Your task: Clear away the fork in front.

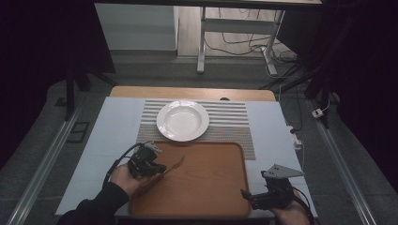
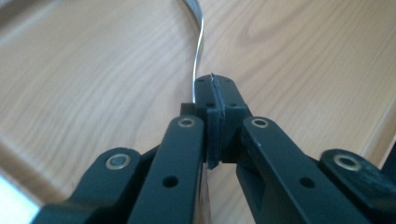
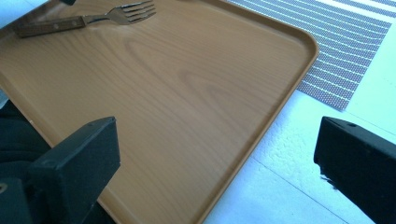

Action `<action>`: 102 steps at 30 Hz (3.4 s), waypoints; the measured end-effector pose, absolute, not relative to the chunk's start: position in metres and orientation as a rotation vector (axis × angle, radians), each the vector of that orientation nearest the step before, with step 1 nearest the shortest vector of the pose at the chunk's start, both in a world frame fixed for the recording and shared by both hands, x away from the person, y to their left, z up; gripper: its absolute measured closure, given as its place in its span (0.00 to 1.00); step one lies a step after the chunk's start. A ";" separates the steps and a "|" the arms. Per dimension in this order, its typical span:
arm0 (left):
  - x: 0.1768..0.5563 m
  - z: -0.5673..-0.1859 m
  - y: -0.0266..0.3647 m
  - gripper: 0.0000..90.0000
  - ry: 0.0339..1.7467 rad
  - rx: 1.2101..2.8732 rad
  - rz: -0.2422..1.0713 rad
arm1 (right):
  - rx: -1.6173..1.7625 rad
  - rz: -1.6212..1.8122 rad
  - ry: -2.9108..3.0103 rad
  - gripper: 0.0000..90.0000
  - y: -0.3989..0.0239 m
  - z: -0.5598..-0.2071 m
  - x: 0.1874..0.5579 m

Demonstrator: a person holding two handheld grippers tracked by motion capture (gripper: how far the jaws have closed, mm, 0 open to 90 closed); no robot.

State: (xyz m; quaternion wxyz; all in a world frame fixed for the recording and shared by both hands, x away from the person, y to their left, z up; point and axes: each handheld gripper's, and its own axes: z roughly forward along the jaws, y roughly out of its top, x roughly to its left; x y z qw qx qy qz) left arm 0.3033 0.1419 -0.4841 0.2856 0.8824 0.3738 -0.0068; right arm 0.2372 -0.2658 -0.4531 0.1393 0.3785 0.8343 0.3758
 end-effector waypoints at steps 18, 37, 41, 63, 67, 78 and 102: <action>0.343 -0.500 0.131 0.99 1.021 2.318 -0.027 | 1.069 1.022 2.452 0.01 -0.261 -0.455 0.238; 0.329 -0.497 0.098 0.99 0.879 2.360 -0.120 | 1.056 1.005 2.468 0.01 -0.260 -0.456 0.239; 0.324 -0.498 0.092 0.99 0.851 2.378 -0.133 | 1.055 1.005 2.468 0.01 -0.259 -0.456 0.238; 0.322 -0.513 0.090 0.99 0.873 2.465 -0.076 | 1.053 1.006 2.470 0.01 -0.259 -0.456 0.238; 0.328 -0.513 0.100 0.99 0.923 2.448 -0.061 | 1.054 1.007 2.472 0.01 -0.260 -0.456 0.239; 0.340 -0.513 0.130 0.99 1.057 2.413 -0.010 | 1.053 1.003 2.480 0.01 -0.259 -0.456 0.239; 0.338 -0.495 0.182 0.56 1.155 2.266 0.058 | 1.062 1.009 2.477 0.01 -0.260 -0.456 0.239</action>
